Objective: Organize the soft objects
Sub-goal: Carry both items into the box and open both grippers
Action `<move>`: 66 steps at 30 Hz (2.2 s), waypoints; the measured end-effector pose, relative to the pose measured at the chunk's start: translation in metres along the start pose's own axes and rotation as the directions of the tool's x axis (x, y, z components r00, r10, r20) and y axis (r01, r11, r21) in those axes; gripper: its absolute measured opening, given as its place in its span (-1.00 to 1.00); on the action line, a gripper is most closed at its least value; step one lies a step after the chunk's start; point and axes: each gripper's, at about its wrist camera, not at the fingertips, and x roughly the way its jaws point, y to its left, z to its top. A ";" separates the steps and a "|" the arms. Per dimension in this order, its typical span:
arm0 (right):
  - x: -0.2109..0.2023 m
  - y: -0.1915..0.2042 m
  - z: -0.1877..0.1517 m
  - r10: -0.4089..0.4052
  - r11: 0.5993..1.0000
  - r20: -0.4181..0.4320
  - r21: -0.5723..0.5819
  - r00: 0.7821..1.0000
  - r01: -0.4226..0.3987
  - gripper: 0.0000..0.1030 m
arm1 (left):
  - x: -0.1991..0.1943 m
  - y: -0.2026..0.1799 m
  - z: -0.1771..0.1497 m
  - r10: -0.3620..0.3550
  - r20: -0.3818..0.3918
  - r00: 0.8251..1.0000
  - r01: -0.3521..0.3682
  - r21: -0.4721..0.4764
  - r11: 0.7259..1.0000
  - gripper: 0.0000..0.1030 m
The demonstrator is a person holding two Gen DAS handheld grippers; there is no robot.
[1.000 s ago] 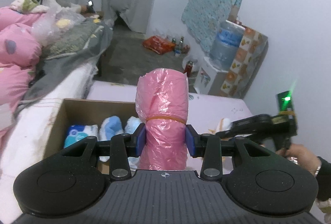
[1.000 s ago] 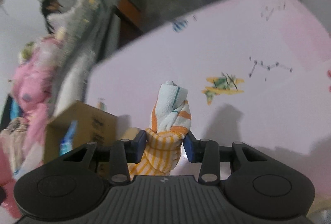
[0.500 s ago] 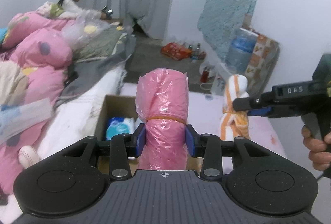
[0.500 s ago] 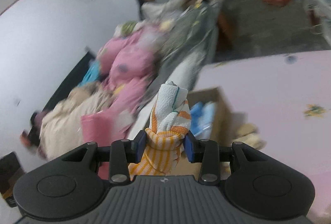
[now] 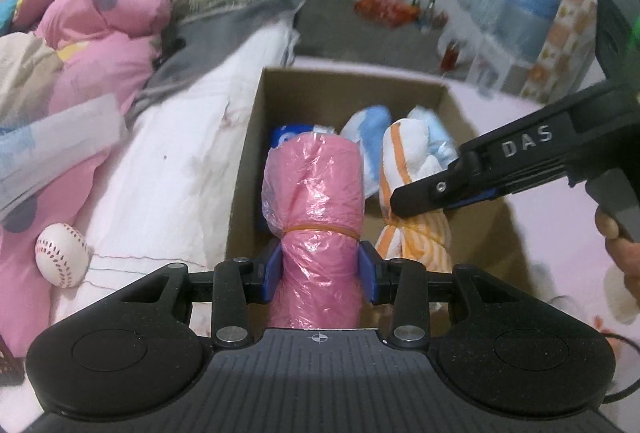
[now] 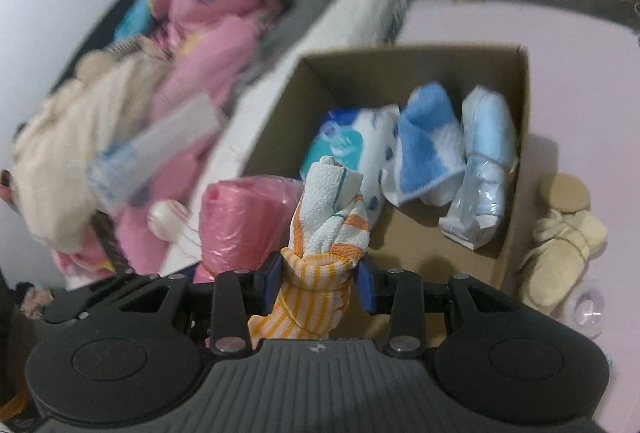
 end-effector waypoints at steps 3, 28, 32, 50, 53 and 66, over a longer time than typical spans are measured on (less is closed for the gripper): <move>0.025 0.002 0.007 -0.029 1.000 -0.059 -0.006 0.998 0.029 -0.78 | 0.017 0.000 0.002 0.029 -0.058 0.998 -0.027 0.022 0.999 -0.24; 0.096 -0.026 0.016 0.015 0.991 -0.270 0.135 0.963 0.023 -0.74 | 0.017 0.000 0.011 0.117 -0.077 0.990 -0.114 0.043 0.992 -0.01; 0.106 -0.022 0.015 0.053 0.988 -0.278 0.156 0.959 -0.009 -0.74 | 0.017 0.002 0.010 0.104 -0.089 0.991 -0.101 0.033 0.994 0.03; 0.080 -0.030 0.026 0.089 0.966 -0.232 0.257 0.969 -0.028 0.08 | 0.008 -0.003 0.007 0.064 -0.065 0.996 -0.062 0.033 0.998 0.42; 0.072 -0.032 0.027 0.104 0.963 -0.218 0.264 0.970 -0.044 0.08 | 0.006 -0.007 0.006 0.066 -0.063 0.996 -0.064 0.039 0.997 0.43; -0.024 -0.021 0.016 0.219 0.959 -0.038 0.190 0.975 -0.208 0.09 | -0.026 -0.029 0.005 0.041 0.016 0.999 -0.042 0.036 0.998 0.43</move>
